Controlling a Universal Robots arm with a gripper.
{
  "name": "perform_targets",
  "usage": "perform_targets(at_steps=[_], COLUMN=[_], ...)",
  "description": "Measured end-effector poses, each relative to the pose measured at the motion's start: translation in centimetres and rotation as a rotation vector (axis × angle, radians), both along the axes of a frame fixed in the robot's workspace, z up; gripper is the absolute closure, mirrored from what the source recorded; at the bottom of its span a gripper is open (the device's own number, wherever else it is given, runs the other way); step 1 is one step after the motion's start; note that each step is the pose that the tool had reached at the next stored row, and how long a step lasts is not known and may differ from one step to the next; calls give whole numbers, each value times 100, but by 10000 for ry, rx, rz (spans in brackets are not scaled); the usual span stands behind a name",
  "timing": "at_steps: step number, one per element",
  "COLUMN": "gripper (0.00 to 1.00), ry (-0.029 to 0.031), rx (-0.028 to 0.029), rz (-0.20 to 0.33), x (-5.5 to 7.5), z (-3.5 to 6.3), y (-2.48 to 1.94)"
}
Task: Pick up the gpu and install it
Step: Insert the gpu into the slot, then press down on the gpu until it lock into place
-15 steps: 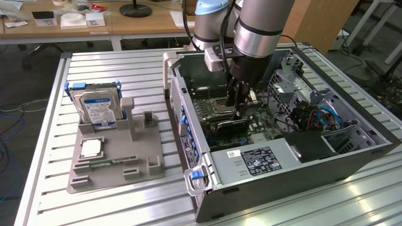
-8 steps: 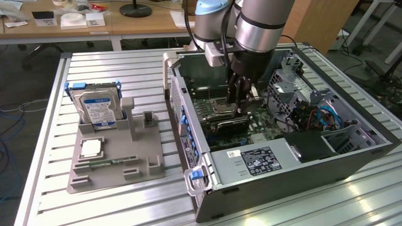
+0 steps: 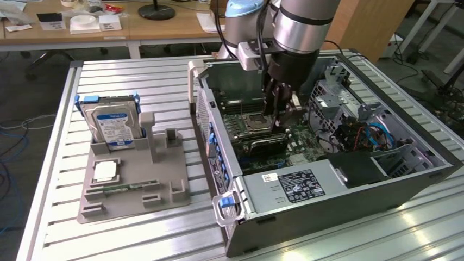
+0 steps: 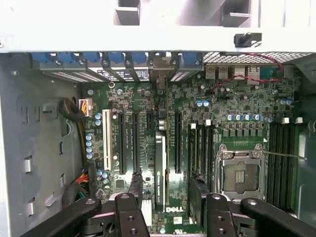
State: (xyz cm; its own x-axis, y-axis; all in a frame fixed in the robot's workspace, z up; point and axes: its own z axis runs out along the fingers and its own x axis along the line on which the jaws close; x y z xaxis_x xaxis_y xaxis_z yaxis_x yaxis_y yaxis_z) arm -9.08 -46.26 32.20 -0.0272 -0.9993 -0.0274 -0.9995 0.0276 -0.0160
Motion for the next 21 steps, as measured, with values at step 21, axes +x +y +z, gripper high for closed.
perform_targets(at_steps=[21], gripper=[62], ry=[-1], rx=[0], rz=[0], x=[0], z=[29], y=[0])
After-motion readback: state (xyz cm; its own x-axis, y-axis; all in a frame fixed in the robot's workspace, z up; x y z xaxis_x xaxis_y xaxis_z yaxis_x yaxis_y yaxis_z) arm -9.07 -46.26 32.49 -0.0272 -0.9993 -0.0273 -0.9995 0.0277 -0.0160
